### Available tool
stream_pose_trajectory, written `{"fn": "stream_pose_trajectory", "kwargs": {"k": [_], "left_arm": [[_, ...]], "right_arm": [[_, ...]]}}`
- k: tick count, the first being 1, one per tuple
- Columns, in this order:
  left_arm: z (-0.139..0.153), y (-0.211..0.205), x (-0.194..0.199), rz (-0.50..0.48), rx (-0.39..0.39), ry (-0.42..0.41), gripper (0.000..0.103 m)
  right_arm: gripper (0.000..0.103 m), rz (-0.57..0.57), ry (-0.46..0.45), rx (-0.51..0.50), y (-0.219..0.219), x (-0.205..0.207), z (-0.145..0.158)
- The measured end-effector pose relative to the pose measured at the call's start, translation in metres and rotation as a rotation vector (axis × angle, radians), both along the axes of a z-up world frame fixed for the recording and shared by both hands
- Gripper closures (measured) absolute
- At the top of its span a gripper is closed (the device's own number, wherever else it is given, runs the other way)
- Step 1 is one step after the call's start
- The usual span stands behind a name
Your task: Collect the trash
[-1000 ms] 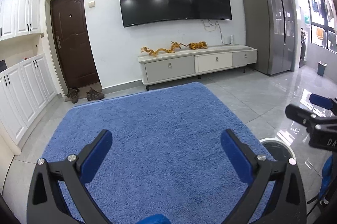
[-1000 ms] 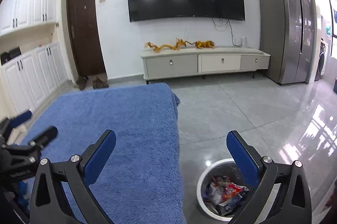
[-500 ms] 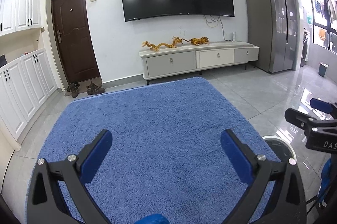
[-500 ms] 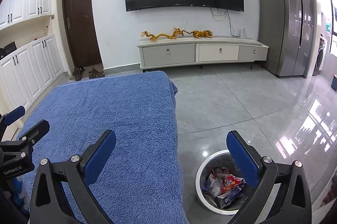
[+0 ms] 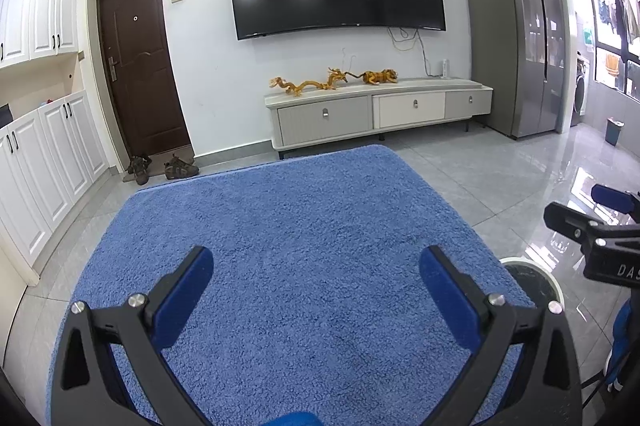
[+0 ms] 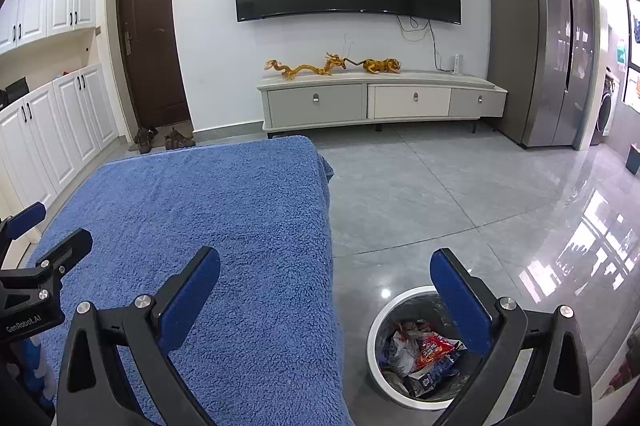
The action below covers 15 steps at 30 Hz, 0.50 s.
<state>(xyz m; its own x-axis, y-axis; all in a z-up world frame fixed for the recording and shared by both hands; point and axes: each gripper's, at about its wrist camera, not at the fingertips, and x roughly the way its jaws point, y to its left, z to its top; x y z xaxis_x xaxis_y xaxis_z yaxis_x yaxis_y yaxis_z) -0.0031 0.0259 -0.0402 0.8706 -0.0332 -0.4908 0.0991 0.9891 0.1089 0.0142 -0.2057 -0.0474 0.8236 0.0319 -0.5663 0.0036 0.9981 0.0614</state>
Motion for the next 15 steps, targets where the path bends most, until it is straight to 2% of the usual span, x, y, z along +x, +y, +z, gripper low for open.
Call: {"fn": "stream_pose_trajectory", "kwargs": {"k": [15], "left_arm": [[-0.0021, -0.0014, 0.0036, 0.0, 0.013, 0.002, 0.0]], "right_arm": [[0.0, -0.019, -0.018, -0.017, -0.0011, -0.0052, 0.0035]]}}
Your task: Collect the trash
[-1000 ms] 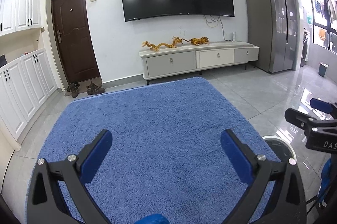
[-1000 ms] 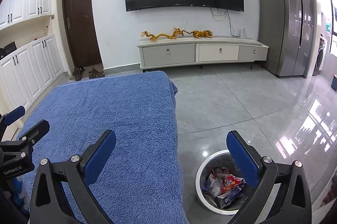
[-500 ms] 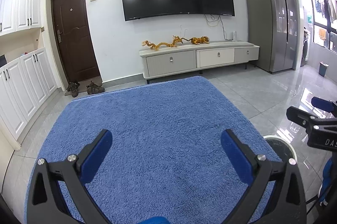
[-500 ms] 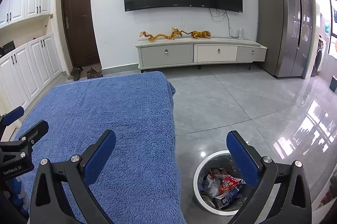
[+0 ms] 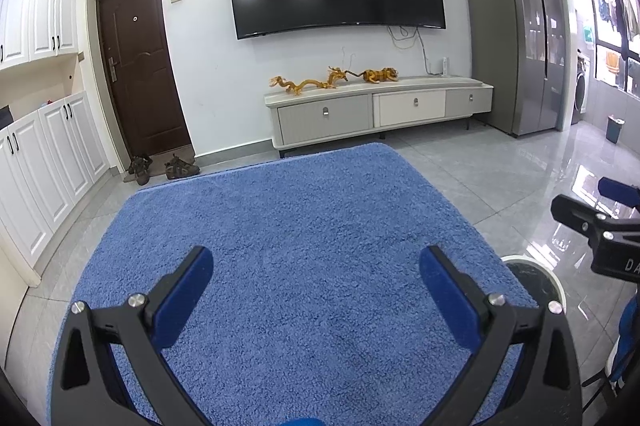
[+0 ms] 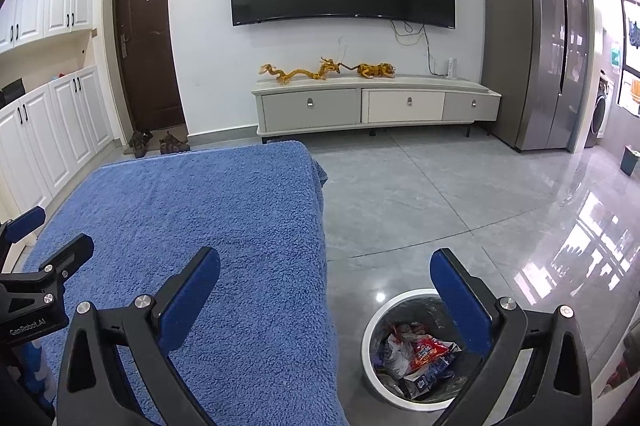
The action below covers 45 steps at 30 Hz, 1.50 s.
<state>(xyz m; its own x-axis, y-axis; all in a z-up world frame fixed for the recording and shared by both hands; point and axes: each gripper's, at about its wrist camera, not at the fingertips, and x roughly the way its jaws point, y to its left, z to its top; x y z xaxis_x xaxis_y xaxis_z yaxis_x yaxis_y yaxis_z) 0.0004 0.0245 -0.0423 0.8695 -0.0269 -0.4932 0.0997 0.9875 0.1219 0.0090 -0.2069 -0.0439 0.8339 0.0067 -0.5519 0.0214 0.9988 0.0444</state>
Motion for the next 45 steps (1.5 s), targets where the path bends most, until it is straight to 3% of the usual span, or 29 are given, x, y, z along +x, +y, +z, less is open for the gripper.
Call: {"fn": "stream_pose_trajectory", "kwargs": {"k": [25, 45], "left_arm": [[-0.009, 0.004, 0.008, 0.031, 0.004, 0.031, 0.0], [0.004, 0.007, 0.0, 0.032, -0.022, -0.004, 0.0]], "right_arm": [[0.0, -0.012, 0.01, -0.015, 0.003, 0.001, -0.003], [0.0, -0.013, -0.023, -0.033, 0.004, -0.005, 0.011]]}}
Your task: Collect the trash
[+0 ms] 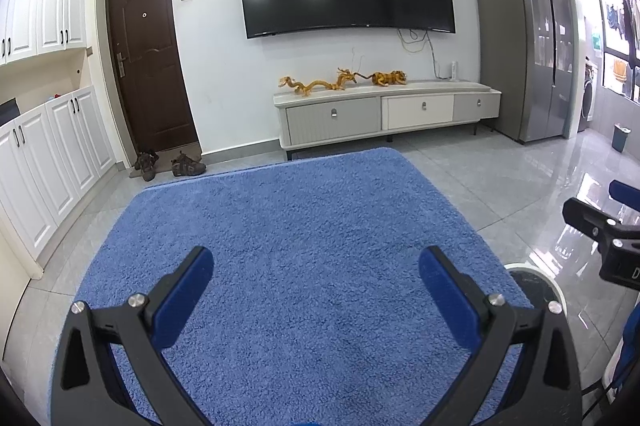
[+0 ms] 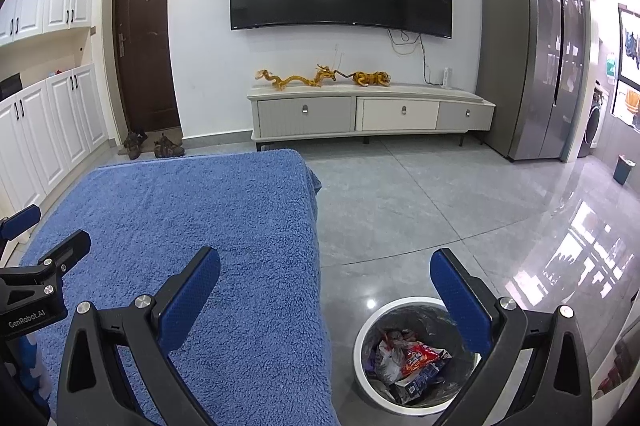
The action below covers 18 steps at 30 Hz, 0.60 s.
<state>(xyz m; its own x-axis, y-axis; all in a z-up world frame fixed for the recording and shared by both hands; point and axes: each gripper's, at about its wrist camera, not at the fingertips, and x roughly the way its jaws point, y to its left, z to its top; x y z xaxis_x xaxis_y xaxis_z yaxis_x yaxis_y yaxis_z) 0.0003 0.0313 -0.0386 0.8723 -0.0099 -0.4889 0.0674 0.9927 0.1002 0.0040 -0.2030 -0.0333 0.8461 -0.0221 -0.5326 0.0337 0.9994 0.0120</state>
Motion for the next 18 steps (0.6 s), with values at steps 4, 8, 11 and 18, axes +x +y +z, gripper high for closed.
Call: {"fn": "stream_pose_trajectory", "kwargs": {"k": [4, 8, 11, 18], "left_arm": [[0.001, 0.001, -0.003, -0.003, -0.009, -0.003, 0.0], [0.002, 0.003, -0.004, -0.003, -0.018, -0.003, 0.0], [0.004, 0.006, -0.004, -0.002, -0.022, -0.004, 0.0], [0.006, 0.007, -0.006, -0.001, -0.02, -0.006, 0.0]], "right_arm": [[0.0, -0.002, -0.006, -0.002, -0.001, 0.0, 0.003], [0.0, -0.006, -0.011, -0.006, -0.001, -0.001, 0.005], [0.0, -0.009, -0.018, -0.007, -0.002, -0.001, 0.008], [0.0, -0.007, -0.027, -0.01, -0.001, -0.003, 0.011]]}}
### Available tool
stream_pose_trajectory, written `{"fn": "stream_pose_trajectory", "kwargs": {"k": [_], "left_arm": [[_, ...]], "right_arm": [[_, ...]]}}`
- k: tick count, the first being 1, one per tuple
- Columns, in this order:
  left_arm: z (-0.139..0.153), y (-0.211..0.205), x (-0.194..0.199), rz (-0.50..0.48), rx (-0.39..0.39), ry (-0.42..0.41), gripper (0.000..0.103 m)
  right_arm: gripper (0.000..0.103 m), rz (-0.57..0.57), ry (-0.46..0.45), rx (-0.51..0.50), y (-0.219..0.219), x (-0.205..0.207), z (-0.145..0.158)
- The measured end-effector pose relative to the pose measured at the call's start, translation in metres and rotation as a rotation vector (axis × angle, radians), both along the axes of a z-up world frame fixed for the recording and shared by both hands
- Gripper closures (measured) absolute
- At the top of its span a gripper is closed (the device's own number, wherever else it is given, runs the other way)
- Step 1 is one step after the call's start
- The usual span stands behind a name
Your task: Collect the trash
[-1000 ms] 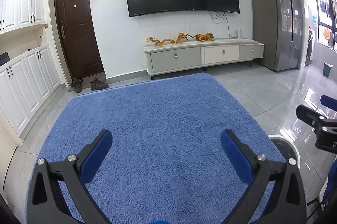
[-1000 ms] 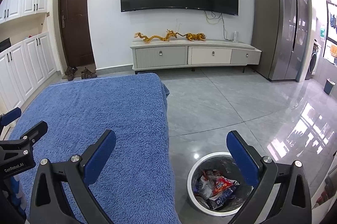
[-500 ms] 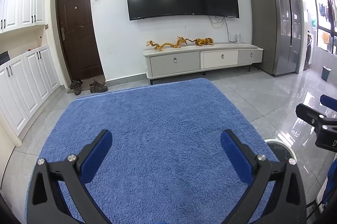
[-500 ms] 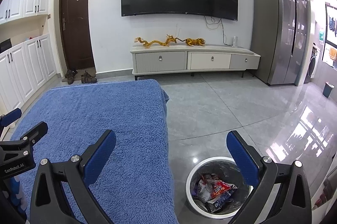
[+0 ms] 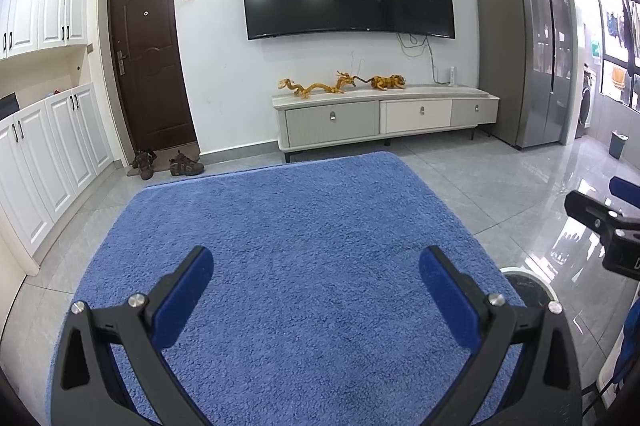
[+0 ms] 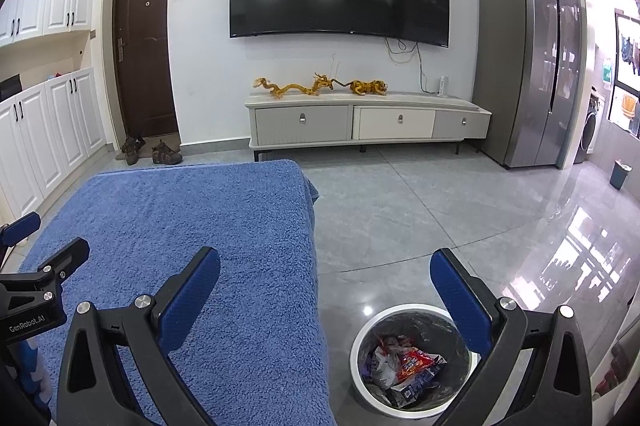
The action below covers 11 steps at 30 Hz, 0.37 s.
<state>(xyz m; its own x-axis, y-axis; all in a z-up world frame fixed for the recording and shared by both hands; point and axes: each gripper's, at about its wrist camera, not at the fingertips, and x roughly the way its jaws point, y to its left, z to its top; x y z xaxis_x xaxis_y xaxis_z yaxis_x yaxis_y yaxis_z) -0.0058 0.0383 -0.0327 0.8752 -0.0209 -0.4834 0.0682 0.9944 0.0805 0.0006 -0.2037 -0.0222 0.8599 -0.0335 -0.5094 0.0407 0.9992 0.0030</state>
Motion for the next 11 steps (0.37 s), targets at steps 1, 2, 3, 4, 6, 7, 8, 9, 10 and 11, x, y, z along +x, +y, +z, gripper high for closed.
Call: {"fn": "stream_pose_trajectory", "kwargs": {"k": [1, 2, 3, 4, 6, 7, 8, 9, 10, 11], "left_arm": [[0.0005, 0.0003, -0.0006, 0.0, 0.001, -0.002, 0.0], [0.0007, 0.0005, -0.001, 0.0, 0.002, -0.003, 0.0], [0.0012, 0.0006, -0.0014, 0.0, 0.003, -0.004, 0.0], [0.0016, 0.0006, -0.0013, -0.001, 0.002, -0.005, 0.0], [0.0023, 0.0008, -0.002, 0.0, 0.0, -0.008, 0.0], [0.0025, 0.0009, -0.0026, -0.001, 0.0, -0.009, 0.0], [0.0031, 0.0012, -0.0029, -0.003, -0.001, -0.009, 0.0], [0.0031, 0.0007, -0.0039, -0.002, -0.002, -0.009, 0.0], [0.0035, 0.0007, -0.0042, -0.003, -0.005, -0.009, 0.0], [0.0037, 0.0002, -0.0047, -0.004, -0.006, -0.01, 0.0]], "right_arm": [[0.0, 0.0, -0.001, 0.0, 0.0004, -0.0002, 0.0001], [0.0, 0.0, -0.003, -0.001, 0.0005, -0.0006, 0.0008], [0.0, 0.001, -0.005, -0.001, 0.0003, -0.0009, 0.0018], [0.0, 0.001, -0.008, -0.001, -0.0001, -0.0012, 0.0028], [0.0, 0.0, -0.012, 0.001, -0.0006, -0.002, 0.0045], [0.0, -0.001, -0.013, 0.002, -0.0006, -0.0026, 0.0049], [0.0, -0.002, -0.015, 0.002, -0.0009, -0.0029, 0.0057], [0.0, -0.002, -0.015, 0.001, -0.0005, -0.003, 0.0059], [0.0, -0.003, -0.016, -0.001, -0.0003, -0.0033, 0.0061], [0.0, -0.003, -0.017, -0.002, -0.0004, -0.0035, 0.0067]]}}
